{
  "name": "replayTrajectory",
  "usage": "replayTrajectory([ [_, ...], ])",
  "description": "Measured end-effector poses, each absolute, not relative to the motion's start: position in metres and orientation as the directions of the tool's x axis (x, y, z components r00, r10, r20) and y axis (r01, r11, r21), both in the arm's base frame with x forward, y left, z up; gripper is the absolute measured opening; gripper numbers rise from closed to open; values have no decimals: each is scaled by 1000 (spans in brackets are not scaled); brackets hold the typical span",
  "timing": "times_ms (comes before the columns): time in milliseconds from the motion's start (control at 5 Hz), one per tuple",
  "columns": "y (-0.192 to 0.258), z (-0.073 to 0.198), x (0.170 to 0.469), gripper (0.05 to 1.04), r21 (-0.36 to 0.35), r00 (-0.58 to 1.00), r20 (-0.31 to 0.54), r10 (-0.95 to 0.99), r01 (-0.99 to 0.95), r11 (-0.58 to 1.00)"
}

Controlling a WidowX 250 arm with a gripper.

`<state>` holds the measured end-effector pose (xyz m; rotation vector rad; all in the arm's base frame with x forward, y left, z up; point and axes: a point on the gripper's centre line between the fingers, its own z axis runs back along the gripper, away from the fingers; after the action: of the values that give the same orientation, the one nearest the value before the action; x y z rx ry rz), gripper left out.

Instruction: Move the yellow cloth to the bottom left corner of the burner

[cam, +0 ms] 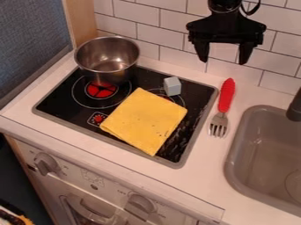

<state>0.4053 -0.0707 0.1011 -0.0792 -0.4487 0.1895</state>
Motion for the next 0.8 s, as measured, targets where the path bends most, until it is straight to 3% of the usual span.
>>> replayTrajectory([
  [400, -65, 71, 388, 1000, -80, 914, 349, 206, -190, 979],
  [800, -48, 71, 366, 999, -30, 913, 342, 222, -225, 974],
])
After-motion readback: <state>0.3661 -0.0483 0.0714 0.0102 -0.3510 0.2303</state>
